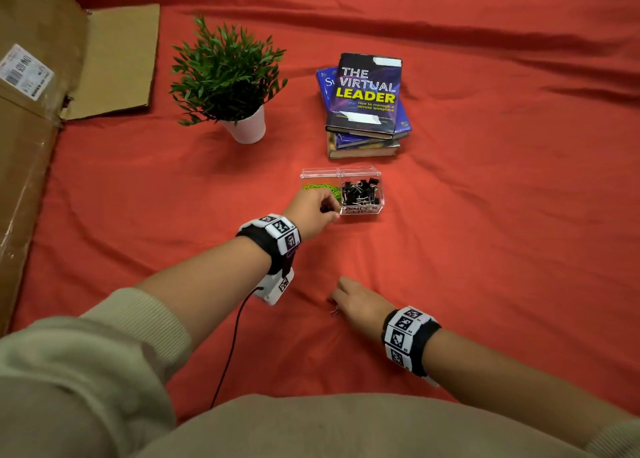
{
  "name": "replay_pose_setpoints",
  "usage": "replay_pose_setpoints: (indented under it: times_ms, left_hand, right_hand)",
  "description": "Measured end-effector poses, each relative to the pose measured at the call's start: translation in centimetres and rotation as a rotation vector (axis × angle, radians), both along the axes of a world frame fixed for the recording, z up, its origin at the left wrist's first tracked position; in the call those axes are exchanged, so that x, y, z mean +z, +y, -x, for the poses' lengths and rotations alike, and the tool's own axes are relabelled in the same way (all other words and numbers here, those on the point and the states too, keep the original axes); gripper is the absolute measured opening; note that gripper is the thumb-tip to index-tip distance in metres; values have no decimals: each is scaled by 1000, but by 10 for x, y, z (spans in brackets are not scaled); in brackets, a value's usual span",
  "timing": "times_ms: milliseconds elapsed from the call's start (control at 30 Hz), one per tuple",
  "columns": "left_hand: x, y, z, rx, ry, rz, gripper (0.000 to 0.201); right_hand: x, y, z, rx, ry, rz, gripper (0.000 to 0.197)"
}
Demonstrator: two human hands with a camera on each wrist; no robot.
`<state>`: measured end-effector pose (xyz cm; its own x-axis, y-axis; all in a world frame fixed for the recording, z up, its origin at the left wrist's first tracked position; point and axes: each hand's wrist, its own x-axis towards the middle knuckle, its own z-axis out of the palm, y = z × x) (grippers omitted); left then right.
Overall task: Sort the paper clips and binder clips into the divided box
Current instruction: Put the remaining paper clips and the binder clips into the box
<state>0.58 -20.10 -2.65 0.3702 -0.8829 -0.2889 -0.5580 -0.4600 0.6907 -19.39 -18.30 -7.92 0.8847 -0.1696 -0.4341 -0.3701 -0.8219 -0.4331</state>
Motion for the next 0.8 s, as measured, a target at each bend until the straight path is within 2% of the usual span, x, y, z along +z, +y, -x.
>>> replay_pose_setpoints:
  times_ms: [167,333,467,600,700,800]
  left_hand:
    - [9,-50,5,30,-94,44,9]
    - [6,-81,11,34,-120,49,7]
    - [-3,-84,18,-104,-215,-20,14]
    - [-8,-72,20,-191,-273,-45,24]
    - [-3,-56,17,-130,-250,40,25]
    - [1,-29,11,37,-169,149,20]
  right_hand:
    - [5,-3,15,39,17,3,23]
    - [3,-9,32,-36,65,-75,25]
    - [12,-33,27,-281,-32,-205,17]
    - [30,-88,10,-633,-308,-179,4]
    - [42,-134,-17,-830,-424,-127,3]
    - [52,-162,-47,-844,-436,-56,2]
